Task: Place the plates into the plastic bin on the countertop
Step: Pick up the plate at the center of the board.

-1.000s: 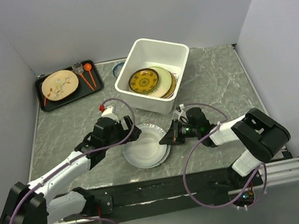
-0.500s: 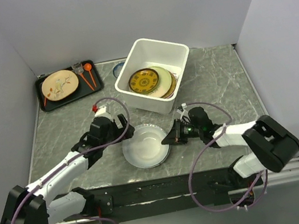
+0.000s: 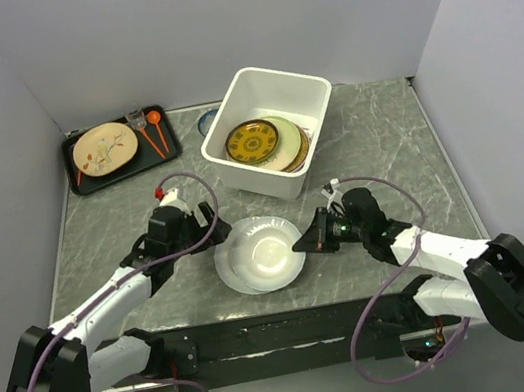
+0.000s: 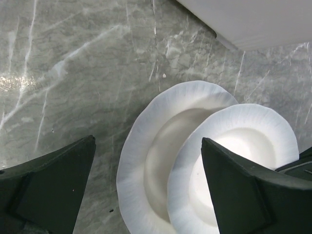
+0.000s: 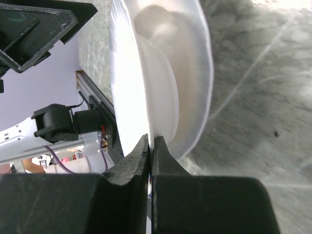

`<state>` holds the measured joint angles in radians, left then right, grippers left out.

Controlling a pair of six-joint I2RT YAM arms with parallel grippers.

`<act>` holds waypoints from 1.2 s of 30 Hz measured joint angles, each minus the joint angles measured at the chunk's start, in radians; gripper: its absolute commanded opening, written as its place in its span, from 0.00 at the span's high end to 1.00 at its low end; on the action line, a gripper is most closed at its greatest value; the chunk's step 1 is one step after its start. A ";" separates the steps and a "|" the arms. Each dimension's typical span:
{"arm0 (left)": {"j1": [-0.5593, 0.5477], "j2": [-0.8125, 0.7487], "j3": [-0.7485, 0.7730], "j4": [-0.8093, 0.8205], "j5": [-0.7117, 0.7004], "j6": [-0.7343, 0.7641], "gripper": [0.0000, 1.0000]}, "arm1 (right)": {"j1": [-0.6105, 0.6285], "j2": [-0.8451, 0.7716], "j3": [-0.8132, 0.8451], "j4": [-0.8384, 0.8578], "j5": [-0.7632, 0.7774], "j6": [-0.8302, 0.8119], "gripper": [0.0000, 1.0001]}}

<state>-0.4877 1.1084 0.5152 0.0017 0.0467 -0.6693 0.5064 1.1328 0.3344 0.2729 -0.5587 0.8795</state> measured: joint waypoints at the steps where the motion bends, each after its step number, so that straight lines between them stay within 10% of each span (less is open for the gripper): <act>1: 0.002 0.002 -0.004 0.006 0.009 -0.001 0.05 | -0.004 -0.006 -0.002 -0.012 0.000 -0.005 1.00; 36: 0.016 0.066 -0.051 0.095 0.050 -0.010 0.01 | -0.191 -0.261 0.085 -0.280 -0.074 -0.085 1.00</act>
<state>-0.4721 1.1748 0.4637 0.0963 0.0963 -0.6796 0.3157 0.8722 0.4198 -0.0071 -0.6327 0.7940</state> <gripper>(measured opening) 0.988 0.027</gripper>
